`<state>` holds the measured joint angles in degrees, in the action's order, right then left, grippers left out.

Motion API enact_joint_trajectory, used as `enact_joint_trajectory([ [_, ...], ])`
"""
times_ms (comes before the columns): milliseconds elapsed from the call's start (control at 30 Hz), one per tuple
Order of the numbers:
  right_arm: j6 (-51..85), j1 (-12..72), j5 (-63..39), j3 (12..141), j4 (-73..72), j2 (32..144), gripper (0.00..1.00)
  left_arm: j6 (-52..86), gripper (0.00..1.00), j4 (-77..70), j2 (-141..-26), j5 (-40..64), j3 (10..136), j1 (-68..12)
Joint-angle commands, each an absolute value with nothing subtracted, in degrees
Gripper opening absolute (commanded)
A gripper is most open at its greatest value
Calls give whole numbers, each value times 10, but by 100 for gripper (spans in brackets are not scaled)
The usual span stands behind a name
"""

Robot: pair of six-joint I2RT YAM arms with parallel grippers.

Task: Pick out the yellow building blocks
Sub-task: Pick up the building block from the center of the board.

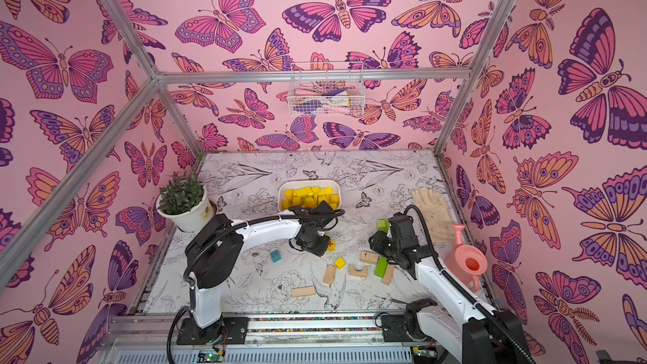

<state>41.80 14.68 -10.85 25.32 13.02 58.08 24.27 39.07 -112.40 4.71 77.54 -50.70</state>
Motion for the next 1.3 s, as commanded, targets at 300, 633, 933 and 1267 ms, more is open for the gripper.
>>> enact_joint_trajectory([
  [300,419,142,-116,250,130,577,44,230,32,423,-1032,50,779,-474],
  [633,419,141,-117,251,128,581,44,220,32,422,-972,130,788,-369],
  [933,417,141,-122,254,124,592,44,194,34,444,-1024,142,889,-321],
  [1267,418,137,-126,252,120,592,44,188,34,479,-1151,155,1046,-320],
])
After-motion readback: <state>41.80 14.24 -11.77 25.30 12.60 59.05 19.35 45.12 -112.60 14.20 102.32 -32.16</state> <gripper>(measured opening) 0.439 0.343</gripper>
